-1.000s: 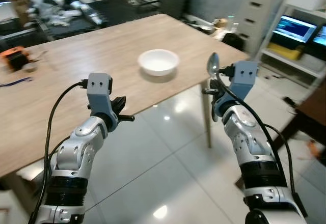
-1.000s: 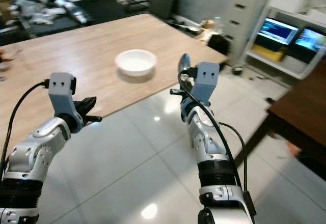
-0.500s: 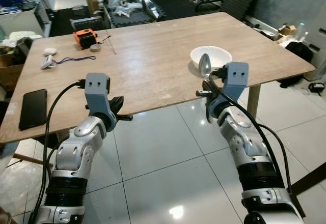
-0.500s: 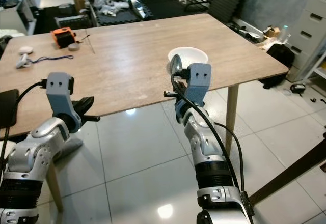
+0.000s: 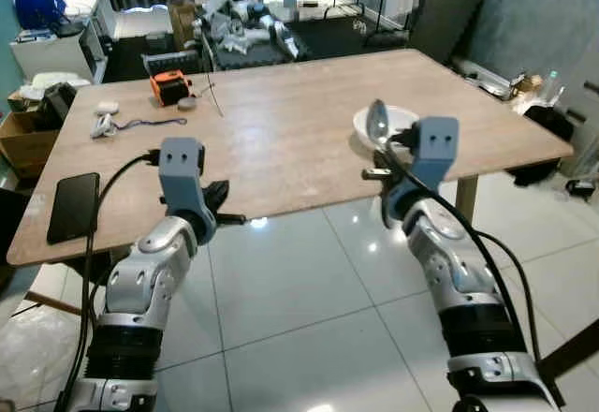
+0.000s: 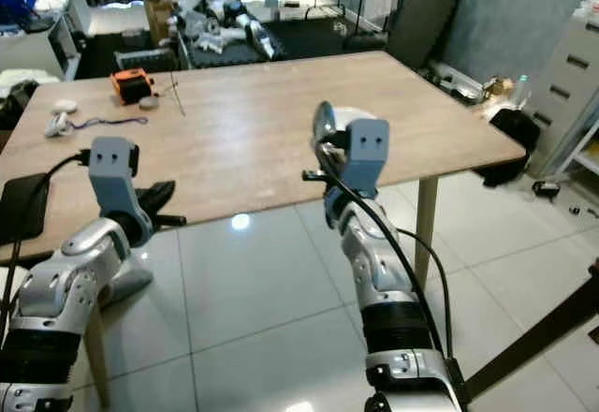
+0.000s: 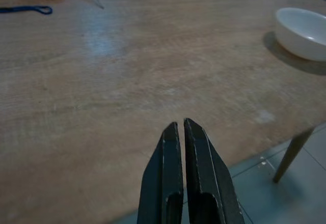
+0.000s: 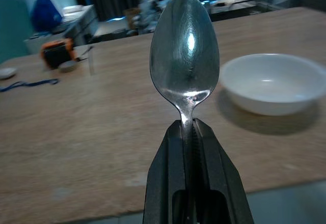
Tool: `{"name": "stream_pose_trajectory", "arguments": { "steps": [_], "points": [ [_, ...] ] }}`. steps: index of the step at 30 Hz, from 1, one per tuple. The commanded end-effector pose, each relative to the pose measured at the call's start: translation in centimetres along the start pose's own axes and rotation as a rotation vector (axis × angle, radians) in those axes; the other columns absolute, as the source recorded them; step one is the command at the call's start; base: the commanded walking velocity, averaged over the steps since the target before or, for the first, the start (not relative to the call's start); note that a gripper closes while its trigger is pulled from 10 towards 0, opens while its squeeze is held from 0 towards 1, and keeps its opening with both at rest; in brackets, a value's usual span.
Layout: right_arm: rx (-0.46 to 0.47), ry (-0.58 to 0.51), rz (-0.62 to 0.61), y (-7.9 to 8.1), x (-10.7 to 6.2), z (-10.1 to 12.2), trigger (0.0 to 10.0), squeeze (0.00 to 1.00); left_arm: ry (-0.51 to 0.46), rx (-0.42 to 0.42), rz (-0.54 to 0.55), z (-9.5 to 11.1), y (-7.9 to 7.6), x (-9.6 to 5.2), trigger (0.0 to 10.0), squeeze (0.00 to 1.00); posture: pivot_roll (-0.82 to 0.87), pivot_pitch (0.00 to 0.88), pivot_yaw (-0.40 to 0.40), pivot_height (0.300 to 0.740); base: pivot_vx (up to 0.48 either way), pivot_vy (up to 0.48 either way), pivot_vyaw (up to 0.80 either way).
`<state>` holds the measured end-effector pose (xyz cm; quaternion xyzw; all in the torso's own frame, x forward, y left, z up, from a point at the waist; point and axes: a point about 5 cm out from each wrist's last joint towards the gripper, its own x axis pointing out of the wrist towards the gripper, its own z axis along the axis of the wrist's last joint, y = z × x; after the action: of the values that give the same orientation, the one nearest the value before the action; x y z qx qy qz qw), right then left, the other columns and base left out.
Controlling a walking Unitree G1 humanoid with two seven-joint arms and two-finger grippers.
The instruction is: Setting the table
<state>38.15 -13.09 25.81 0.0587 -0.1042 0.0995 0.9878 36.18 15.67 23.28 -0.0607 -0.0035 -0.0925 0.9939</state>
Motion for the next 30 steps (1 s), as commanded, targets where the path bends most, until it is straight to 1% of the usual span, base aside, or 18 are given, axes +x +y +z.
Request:
{"name": "stream_pose_trajectory", "arguments": {
  "steps": [1,14,22,24,30],
  "points": [
    [-0.002,0.0,-0.003,-0.18,-0.12,-0.07,10.0,0.0,0.018,0.005,0.004,-0.47,-0.02,0.08,10.0,0.0,-0.04,0.149,0.079,0.74,0.45,0.0,0.0],
    [0.0,-0.006,-0.001,-0.1,-0.21,-0.08,10.0,0.0,0.016,0.012,0.007,-0.5,0.03,0.12,10.0,0.0,-0.04,0.146,0.08,0.74,0.447,0.0,0.0],
    [0.006,-0.009,0.001,-0.11,-0.18,0.0,10.0,0.0,0.015,0.025,0.002,-0.52,-0.12,0.15,10.0,0.0,-0.04,0.152,0.078,0.74,0.375,0.0,0.0],
    [0.006,-0.01,0.002,-0.13,-0.15,0.07,10.0,0.0,0.004,0.043,-0.016,-0.37,-0.4,0.08,10.0,0.0,-0.04,0.154,0.078,0.74,0.129,0.0,0.0],
    [0.007,-0.012,0.012,-0.03,-0.1,0.16,10.0,0.0,-0.002,0.028,-0.029,-0.35,-0.63,-0.13,10.0,0.0,-0.04,0.158,0.076,0.74,0.0,0.0,0.0]
  ]
}}
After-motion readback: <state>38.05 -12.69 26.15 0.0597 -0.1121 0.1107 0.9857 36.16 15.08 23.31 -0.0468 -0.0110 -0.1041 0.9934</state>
